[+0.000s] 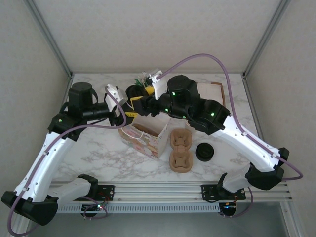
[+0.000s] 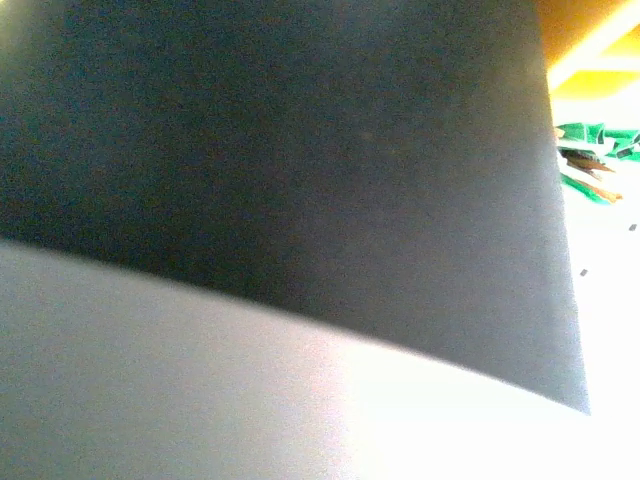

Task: Pack the takeout coffee

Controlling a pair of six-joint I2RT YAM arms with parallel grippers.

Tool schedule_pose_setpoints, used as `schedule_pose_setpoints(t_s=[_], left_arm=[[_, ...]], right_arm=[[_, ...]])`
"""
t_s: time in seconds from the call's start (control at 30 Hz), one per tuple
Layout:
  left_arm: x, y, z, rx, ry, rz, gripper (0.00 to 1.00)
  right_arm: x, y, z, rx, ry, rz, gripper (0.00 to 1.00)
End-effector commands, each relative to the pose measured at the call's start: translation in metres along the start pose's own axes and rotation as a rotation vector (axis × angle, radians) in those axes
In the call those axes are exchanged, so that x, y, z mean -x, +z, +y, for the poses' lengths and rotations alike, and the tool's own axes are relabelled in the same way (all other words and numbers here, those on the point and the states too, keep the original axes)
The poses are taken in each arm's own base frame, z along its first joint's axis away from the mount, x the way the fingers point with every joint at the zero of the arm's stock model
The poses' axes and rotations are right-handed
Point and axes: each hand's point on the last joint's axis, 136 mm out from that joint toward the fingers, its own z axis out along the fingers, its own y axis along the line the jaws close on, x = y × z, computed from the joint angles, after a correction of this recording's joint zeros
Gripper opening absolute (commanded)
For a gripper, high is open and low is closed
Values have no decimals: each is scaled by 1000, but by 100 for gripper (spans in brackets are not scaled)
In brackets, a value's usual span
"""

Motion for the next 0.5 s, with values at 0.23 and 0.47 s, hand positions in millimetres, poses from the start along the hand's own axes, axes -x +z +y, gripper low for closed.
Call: schedule_pose_setpoints(t_s=[0.23,0.47], left_arm=[[4,-15,-8,24,178,28,76],[5,-12,-7,16,178,24,73]], right_arm=[[3,-21,-10,-93,51,115,92],[1,-24,-6,-84,77,163,97]])
